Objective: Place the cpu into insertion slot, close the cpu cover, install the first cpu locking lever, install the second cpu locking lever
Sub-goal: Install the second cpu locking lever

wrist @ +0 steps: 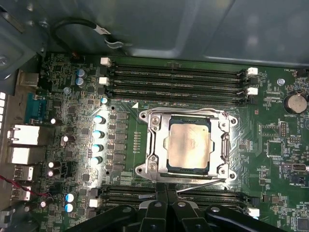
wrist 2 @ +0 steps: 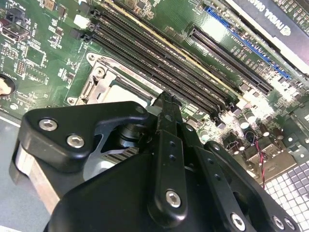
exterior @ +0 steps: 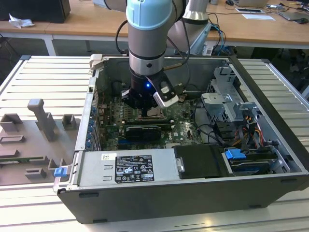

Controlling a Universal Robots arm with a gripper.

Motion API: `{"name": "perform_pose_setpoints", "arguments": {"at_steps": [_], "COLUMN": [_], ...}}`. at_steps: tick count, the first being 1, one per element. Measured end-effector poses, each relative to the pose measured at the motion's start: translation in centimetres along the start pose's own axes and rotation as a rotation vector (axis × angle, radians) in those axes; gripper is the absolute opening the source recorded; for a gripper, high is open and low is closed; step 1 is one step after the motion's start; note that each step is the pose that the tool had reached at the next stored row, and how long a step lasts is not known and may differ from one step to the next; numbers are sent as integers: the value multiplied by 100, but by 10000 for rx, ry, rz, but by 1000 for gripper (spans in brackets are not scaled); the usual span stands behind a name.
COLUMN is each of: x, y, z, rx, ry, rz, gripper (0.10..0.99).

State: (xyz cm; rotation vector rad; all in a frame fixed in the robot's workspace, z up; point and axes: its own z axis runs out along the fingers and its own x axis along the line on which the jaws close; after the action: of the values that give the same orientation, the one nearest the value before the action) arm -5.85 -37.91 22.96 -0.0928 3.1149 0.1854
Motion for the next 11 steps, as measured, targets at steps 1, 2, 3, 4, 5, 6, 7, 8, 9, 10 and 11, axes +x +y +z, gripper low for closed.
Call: {"name": "perform_pose_setpoints", "arguments": {"at_steps": [1, 2, 3, 4, 5, 6, 7, 8, 9, 10, 11], "x": [0, 0, 0, 0, 0, 0, 0, 1, 4, 8, 13], "y": [0, 0, 0, 0, 0, 0, 0, -1, -1, -3, -6], "z": [0, 1, 1, 1, 2, 2, 2, 3, 4, 4, 4], "rx": [0, 0, -1, 0, 0, 0, -1, -4, -5, -5, -9], "ry": [0, -1, -1, 0, -1, 0, 0, -2, -3, -1, 0], "rz": [0, 0, 0, 0, 0, -1, -1, -1, 0, 2, 2], "gripper": [106, 106, 106, 106, 106, 106, 106, 106, 106, 106, 106]}}
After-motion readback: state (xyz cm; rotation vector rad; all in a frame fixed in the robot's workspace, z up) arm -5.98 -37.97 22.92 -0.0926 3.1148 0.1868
